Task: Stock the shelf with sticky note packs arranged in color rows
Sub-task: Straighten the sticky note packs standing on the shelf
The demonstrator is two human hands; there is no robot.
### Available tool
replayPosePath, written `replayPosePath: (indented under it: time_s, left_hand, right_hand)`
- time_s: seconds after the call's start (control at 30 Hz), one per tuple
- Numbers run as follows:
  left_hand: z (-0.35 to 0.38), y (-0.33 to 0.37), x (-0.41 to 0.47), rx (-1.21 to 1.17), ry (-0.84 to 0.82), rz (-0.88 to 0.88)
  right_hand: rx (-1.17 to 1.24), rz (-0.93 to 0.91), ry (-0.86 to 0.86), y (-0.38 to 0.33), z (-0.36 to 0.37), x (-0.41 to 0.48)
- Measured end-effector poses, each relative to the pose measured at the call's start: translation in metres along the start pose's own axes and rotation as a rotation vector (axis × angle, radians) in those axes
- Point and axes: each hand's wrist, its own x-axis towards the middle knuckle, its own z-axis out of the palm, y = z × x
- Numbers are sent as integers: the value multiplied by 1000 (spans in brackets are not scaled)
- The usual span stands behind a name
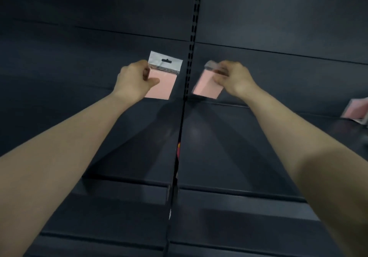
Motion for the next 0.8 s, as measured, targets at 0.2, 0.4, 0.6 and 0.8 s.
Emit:
replayPosePath:
  time_s: [0.2, 0.4, 0.6, 0.8]
  left_hand:
    - [10, -13, 18, -48, -60, 16]
    - [12, -27, 27, -84, -74, 20]
    - [14, -32, 36, -108, -81, 14]
    - [19, -33, 40, -130, -91, 14]
  right_hand:
    - [-54, 60, -30, -6, 23, 11]
    - [-139, 121, -56, -3, 39, 33]
    - [-257, 139, -49, 12, 55, 48]
    - [-362, 39, 158, 27, 77, 43]
